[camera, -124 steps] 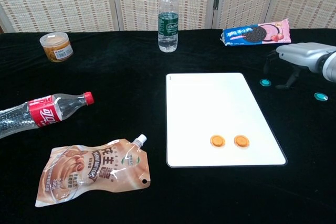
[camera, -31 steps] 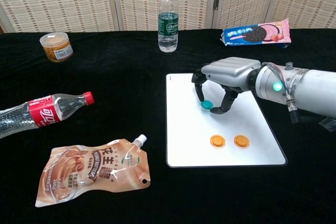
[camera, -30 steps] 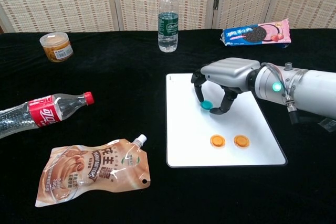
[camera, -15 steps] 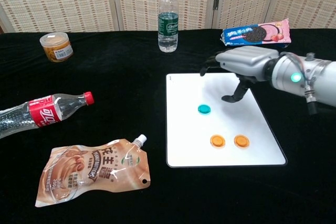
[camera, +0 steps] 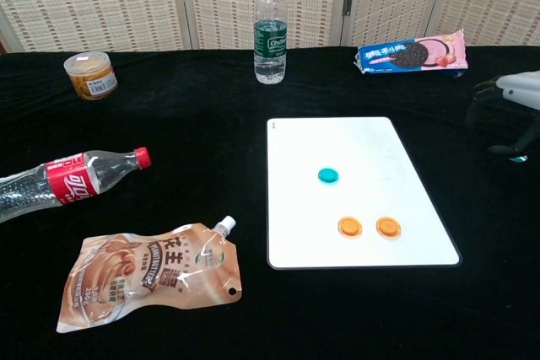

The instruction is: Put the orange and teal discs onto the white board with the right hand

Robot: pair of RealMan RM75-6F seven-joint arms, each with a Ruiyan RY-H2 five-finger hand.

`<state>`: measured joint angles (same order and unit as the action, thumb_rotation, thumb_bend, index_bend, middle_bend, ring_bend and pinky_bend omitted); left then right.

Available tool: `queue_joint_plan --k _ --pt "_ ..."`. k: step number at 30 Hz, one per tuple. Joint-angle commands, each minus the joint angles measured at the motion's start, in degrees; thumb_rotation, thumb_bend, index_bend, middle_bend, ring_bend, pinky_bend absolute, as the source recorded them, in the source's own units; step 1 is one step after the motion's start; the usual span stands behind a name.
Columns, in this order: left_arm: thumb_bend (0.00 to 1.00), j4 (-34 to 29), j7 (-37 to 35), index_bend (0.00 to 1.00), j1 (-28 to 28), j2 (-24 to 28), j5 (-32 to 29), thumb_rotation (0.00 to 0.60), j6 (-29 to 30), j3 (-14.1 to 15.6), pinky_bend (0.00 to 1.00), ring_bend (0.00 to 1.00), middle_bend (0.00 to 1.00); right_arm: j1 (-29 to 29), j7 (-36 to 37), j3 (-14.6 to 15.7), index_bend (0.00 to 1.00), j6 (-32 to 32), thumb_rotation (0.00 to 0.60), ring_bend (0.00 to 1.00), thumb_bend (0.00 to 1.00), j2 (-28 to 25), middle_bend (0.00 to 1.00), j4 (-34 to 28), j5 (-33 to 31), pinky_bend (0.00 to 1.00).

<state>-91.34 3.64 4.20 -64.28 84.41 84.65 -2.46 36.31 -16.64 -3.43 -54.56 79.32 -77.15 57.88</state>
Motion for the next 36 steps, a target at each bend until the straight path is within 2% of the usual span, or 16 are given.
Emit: queue_joint_plan --k 1,17,36 --pt "0.16 -0.17 0.17 0.0 0.09 0.04 0.08 0.6 -0.06 0.01 0.0 0.0 0.0 -1.46 2.07 0.26 0.38 1.16 0.6 0.03 0.39 0.53 0.15 3.36 -0.39 0.0" --pt "0.16 -1.44 1.34 0.0 0.32 0.36 -0.13 0.6 -0.46 0.18 0.0 0.0 0.0 -1.73 5.81 -2.09 0.41 7.44 0.6 0.03 0.39 6.05 0.16 16.32 -0.88 0.0" --pt "0.16 -1.57 1.48 0.0 0.24 0.46 -0.31 0.6 -0.38 0.3 0.0 0.0 0.0 -1.85 4.43 -3.5 0.44 9.62 0.6 0.04 0.39 8.41 0.17 20.34 -0.32 0.0"
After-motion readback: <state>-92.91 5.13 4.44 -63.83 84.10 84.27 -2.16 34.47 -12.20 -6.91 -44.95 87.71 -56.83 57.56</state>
